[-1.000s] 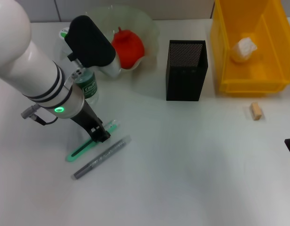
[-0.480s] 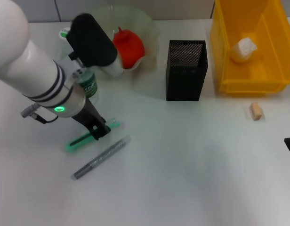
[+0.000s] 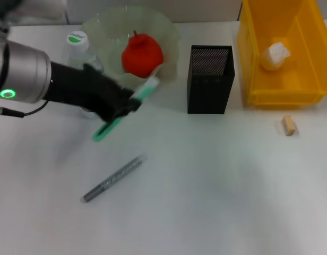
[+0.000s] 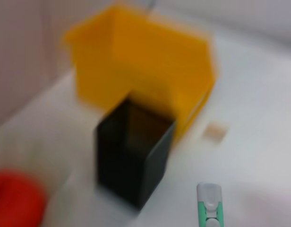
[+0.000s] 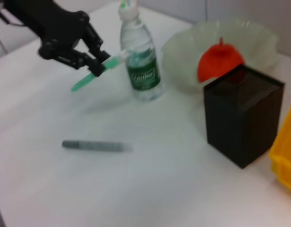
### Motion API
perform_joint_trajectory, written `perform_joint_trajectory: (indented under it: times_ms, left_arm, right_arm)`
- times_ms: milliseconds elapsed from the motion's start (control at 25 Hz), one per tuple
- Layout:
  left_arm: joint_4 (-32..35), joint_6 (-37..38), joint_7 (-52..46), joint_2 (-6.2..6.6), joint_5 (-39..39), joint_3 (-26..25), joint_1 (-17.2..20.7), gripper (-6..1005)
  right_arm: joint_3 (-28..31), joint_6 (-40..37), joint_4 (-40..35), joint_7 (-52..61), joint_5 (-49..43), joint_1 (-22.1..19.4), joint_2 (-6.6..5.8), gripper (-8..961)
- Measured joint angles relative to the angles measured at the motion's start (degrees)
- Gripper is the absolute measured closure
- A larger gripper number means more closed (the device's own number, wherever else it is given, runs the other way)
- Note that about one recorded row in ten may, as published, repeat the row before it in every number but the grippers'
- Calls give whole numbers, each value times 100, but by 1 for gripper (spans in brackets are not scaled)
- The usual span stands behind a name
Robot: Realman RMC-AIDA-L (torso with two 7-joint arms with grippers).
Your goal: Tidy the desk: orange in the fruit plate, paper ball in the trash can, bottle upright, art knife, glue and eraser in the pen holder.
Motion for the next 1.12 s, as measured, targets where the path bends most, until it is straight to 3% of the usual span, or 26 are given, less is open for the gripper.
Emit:
perform_joint_trajectory:
  times_ms: [120,160,280,360,440,600,720,760,880,920,960,1000,1120]
  left_arm:
    - [-74,-95,357,-4,-788,-179,79,786]
    - [-177,-259,524,-11,-1134,-188,89,784]
    - [-346,-531,754,-20,-1582,-150,80,778]
    - [-786,-1121,1240,-24,-2446,-53,29,774]
    - [-943,-1277,1373,-25,-2663,-27,-15,771]
    - [-2126,-1889,2053,-30,-3591,72,-500,763]
    - [-3132,-2188,2574,-34,-4137,84,-1044,757]
    - [-3735,-2362,2915,-43,-4451,117,-1353,755]
    - [-4019,-2507,3081,-49,-4646,164,-1486,749]
    - [-4160,-2669,3234,-55,-4829,255,-1559,747]
    - [-4319,-3380,3670,-60,-5372,805,-1652,746]
    - [-4319,-3380,3670,-60,-5372,805,-1652,744]
    - [-4300,-4284,4027,-63,-5896,1494,-1685,738]
  right_arm:
    - [546,-111,208,-296,154,-37,-24,200]
    - [987,-205,312,-524,241,-73,-39,200]
    - [1400,-258,368,-690,274,-123,-52,200]
    - [1740,-311,435,-858,326,-227,-63,200]
    - [1784,-316,462,-889,348,-267,-63,200]
    - [1815,-320,514,-948,367,-417,-52,200]
    - [1864,-321,523,-989,389,-494,-32,200]
    - [1932,-321,526,-1017,416,-529,-27,200]
    - [1969,-321,528,-1023,432,-549,-25,200]
    - [1978,-321,528,-1024,436,-553,-22,200]
    - [2011,-320,531,-1025,437,-557,-12,200]
    - [2011,-320,531,-1025,437,-557,-12,200]
    - [2033,-321,535,-1026,439,-559,5,200]
